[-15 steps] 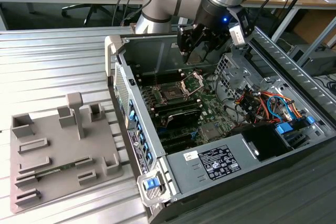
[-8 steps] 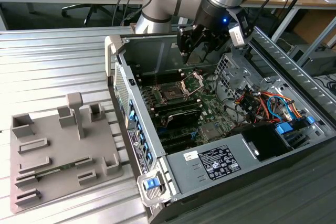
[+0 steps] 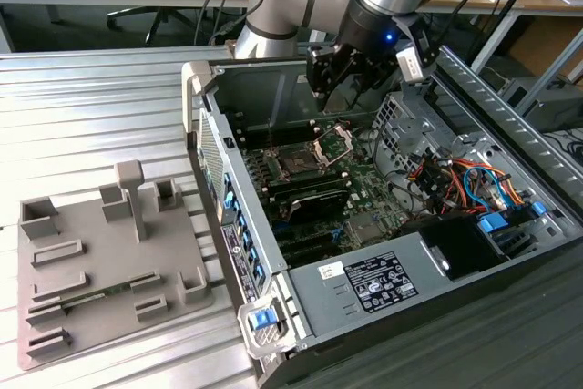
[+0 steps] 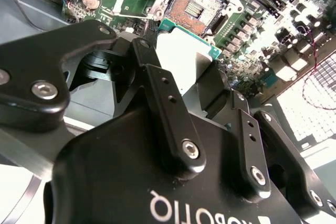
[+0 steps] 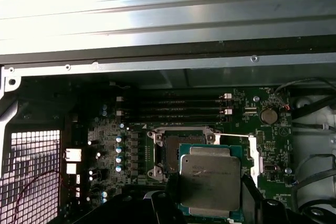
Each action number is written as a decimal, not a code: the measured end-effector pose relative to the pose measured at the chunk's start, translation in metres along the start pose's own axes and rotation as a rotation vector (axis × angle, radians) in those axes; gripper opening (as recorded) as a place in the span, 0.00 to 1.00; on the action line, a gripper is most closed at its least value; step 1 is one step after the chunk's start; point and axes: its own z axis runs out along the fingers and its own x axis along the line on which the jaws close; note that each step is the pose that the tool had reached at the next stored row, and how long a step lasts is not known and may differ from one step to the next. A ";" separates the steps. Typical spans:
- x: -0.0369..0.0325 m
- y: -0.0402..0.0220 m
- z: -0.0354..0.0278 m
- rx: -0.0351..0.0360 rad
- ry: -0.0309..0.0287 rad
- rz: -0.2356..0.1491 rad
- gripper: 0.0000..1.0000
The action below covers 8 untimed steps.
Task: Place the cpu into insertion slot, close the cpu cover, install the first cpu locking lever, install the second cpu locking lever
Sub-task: 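Place the cpu into insertion slot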
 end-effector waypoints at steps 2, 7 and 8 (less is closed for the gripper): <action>0.0001 -0.0035 0.0000 0.0001 0.0001 0.000 0.55; 0.0005 -0.0086 0.0007 -0.0001 0.0000 0.000 0.55; 0.0010 -0.0087 0.0008 0.0003 0.0001 0.000 0.55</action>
